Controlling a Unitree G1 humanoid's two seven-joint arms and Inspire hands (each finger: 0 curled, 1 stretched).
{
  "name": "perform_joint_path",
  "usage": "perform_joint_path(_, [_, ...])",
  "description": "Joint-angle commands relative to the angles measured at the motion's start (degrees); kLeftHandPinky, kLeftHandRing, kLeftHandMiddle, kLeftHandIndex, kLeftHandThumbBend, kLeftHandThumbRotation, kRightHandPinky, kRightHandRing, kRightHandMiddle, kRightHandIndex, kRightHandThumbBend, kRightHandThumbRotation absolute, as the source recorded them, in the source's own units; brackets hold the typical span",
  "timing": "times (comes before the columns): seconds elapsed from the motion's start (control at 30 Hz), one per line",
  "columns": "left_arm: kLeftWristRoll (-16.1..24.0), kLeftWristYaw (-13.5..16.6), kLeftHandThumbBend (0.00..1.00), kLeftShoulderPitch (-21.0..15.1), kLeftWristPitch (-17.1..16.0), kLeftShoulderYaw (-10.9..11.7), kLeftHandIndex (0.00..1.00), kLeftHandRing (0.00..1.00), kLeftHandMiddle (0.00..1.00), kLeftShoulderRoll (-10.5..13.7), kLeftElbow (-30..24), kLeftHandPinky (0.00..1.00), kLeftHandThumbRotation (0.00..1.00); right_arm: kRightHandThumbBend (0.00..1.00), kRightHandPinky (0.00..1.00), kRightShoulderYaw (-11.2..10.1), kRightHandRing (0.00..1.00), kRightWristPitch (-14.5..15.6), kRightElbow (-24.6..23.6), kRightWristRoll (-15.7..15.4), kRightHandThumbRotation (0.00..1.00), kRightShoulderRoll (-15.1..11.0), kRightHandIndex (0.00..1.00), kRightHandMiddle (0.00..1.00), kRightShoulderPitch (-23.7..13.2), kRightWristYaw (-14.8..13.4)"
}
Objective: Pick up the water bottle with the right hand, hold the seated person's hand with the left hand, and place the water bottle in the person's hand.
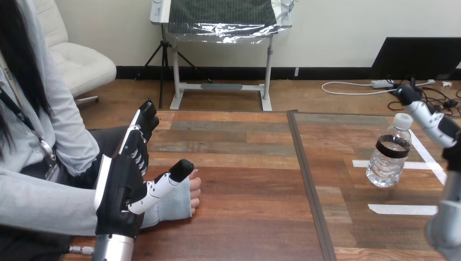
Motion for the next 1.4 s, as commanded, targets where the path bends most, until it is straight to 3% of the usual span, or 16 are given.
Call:
perform_joint_path(0.0, [-0.4, -0.6, 1.00, -4.1, -1.1, 0.0, 0.93, 0.95, 0.95, -0.1, 0.1, 1.00, 0.48, 1.00, 0.95, 2.2, 0.98, 4.4, -4.0, 0.1, 0.81, -3.9, 0.94, 0.93, -4.4, 2.9])
perform_joint_path(0.27, [-0.2, -0.5, 1.00, -4.0, -0.9, 0.2, 0.93, 0.95, 0.95, -0.2, 0.0, 1.00, 0.47, 1.00, 0.91, 4.0, 0.95, 9.3, -4.5, 2.0, 0.83, -6.7, 0.93, 0.90, -7.0, 9.9])
perform_joint_path(0.7, [-0.1, -0.4, 1.00, -4.0, -1.3, 0.2, 0.93, 0.95, 0.96, -0.5, 0.3, 1.00, 0.48, 1.00, 0.87, 8.7, 0.91, 17.4, 2.8, 1.9, 0.90, -9.6, 0.90, 0.87, -15.3, 20.6])
perform_joint_path(1.03, [0.7, 0.3, 1.00, -3.6, -0.9, 0.0, 0.93, 0.94, 0.95, -0.8, -0.4, 1.00, 0.49, 1.00, 0.81, 11.9, 0.87, 20.8, 11.5, 1.8, 0.89, -9.4, 0.87, 0.84, -21.4, 25.4])
perform_joint_path(1.37, [0.4, 0.1, 1.00, -3.4, -0.9, -0.2, 0.93, 0.94, 0.95, -0.8, -0.7, 1.00, 0.50, 1.00, 0.78, 14.9, 0.83, 23.8, 16.9, 2.0, 0.90, -8.7, 0.84, 0.83, -24.7, 28.7])
